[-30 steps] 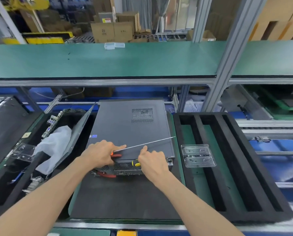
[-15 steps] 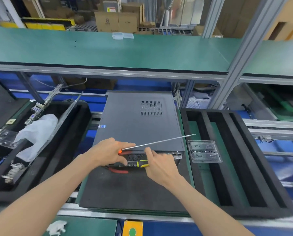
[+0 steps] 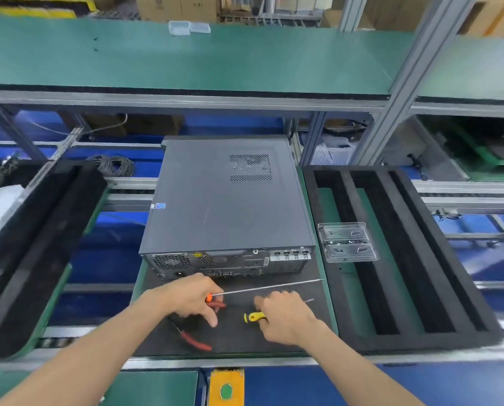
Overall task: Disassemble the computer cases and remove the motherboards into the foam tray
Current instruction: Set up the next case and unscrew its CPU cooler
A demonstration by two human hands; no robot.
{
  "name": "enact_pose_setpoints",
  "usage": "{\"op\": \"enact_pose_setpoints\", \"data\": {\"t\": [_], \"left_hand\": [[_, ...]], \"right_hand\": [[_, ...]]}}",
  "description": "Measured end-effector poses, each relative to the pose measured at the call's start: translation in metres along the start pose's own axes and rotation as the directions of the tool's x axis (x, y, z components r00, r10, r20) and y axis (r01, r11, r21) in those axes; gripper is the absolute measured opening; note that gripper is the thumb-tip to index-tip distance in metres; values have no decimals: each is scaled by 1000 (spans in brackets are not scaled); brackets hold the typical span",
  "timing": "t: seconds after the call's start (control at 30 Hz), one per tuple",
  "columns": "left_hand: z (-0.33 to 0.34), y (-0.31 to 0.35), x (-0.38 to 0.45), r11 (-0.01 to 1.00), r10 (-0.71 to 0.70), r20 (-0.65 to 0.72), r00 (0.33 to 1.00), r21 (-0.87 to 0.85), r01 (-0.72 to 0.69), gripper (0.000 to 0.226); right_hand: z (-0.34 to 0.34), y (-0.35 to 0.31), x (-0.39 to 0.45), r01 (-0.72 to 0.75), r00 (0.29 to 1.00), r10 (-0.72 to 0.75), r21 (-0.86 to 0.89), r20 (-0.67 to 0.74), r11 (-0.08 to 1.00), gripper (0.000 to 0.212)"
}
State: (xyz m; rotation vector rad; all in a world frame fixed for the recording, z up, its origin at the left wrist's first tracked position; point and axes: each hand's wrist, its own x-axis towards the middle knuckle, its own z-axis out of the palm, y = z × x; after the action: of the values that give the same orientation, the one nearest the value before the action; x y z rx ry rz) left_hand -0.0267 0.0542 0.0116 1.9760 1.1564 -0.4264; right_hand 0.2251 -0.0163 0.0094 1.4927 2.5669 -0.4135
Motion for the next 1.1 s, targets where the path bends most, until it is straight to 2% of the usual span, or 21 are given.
{"op": "enact_pose_setpoints", "data": {"t": [0.07,0.13,0.2,0.33,0.5,0.6,0.67,0.77,0.9,1.0,1.1], "left_hand": [[3,-2,6,998,-32,-2,999,56,32,41],[4,-2,10,979,-41,-48,998,198,50,52],[10,-2,16,935,-2,-116,993,351,43,53],[25,1,24,843,71,-221,973,535,60,59],[33,0,23,874,138,-315,939,485,35,52],[37,-6,18,847,307,-369,877,526,-76,38],[38,-11,13,816,368,-393,843,571,-90,28],[40,-16,6,812,375,-451,810,582,-51,31],[45,-20,1,816,371,-542,754,578,14,56],[47,-19,1,814,387,-564,729,581,17,32],[50,-19,-1,805,363,-555,748,591,48,33]], "right_hand": [[4,3,0,-4,1000,4,37,15,999,30],[7,5,0,-2,1000,1,66,21,998,26],[9,6,0,-7,1000,5,89,22,996,24],[8,8,4,-22,1000,21,114,13,993,24],[9,7,8,-54,999,54,115,-2,992,26],[10,4,10,-69,997,71,119,-13,991,28],[10,2,11,-83,996,87,126,-22,988,28],[8,0,11,-98,994,102,135,-23,986,27],[2,0,10,-136,990,140,179,-8,974,24],[-4,3,7,-166,985,171,223,-2,961,22],[-9,4,5,-185,981,194,254,-8,949,24]]}}
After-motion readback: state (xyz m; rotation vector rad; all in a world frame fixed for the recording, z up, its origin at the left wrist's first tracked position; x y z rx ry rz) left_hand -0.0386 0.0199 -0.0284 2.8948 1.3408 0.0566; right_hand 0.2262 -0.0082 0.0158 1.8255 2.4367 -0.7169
